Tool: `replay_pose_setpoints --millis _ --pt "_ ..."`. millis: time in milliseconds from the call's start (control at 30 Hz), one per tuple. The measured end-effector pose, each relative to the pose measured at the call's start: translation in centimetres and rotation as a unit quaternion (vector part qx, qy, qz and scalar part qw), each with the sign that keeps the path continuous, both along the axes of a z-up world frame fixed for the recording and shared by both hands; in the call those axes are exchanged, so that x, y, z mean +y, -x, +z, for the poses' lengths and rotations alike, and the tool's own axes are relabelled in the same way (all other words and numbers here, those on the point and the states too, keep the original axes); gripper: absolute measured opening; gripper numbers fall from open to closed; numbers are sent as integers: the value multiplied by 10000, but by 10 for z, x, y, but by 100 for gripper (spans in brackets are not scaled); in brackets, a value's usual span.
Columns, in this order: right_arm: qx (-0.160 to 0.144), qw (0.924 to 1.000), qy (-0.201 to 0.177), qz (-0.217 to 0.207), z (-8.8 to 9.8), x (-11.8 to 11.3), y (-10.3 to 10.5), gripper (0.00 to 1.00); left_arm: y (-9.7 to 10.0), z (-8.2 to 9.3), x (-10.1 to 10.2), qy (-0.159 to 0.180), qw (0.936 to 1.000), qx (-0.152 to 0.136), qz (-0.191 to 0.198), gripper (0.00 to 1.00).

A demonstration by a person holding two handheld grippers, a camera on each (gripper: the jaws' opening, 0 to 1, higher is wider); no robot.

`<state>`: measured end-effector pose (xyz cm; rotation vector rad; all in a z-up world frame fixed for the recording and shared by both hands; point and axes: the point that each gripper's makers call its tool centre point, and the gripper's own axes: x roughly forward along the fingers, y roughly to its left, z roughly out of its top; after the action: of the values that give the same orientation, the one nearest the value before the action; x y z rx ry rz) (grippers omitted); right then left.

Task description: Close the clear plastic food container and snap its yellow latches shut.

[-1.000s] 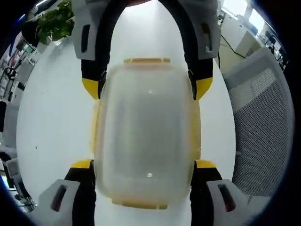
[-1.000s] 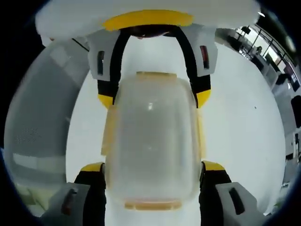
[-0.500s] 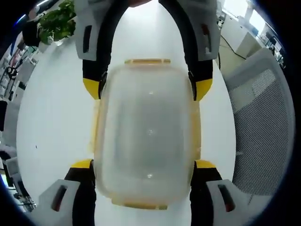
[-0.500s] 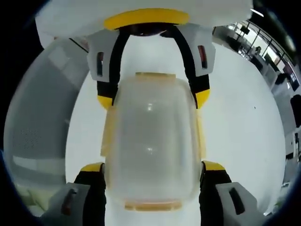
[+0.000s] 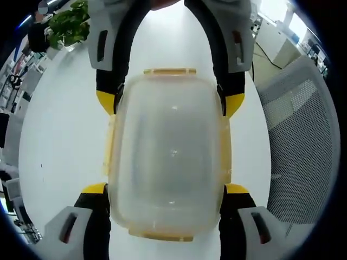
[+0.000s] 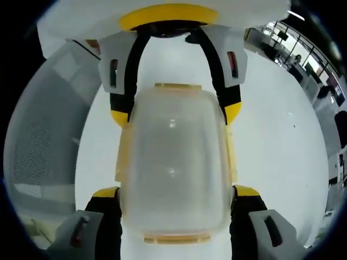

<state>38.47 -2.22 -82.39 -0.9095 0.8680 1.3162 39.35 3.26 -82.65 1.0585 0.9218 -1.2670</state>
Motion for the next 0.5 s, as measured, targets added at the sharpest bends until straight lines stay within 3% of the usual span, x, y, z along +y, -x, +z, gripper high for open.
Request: replay_pose_setpoints --millis 500 --pt "-3 10000 -28 -19 -1 18 0 84 1 -1 17 -39 10000 51 43 84"
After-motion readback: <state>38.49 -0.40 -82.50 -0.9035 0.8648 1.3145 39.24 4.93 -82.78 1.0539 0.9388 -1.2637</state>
